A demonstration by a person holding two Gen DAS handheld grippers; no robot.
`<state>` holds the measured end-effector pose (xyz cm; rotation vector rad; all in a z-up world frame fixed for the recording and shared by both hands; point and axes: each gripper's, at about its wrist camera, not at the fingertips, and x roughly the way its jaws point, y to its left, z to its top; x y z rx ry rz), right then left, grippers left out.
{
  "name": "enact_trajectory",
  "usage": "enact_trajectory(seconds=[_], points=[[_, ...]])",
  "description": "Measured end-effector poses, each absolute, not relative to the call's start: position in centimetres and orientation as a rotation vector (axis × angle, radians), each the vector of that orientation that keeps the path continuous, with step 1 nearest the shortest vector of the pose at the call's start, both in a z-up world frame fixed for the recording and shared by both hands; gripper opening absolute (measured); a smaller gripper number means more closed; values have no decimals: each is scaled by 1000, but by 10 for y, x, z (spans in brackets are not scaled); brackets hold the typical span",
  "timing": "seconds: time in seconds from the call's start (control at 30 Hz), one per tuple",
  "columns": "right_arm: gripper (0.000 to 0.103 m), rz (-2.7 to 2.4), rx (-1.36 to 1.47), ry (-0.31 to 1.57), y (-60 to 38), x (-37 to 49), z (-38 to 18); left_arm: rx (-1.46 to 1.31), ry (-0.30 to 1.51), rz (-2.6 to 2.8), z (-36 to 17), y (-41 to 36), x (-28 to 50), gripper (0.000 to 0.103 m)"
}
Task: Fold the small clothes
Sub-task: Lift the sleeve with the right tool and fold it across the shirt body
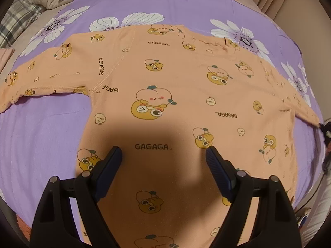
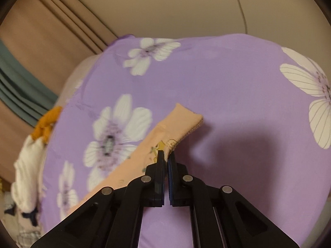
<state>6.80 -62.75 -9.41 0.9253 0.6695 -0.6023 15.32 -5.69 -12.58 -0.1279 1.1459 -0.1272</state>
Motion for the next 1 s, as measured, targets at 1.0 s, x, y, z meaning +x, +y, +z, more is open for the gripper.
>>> enact_trajectory(seconds=[1.0], points=[[4,-7,303,577,-377,155,60,-247,934,-68,-51,5,138,83]])
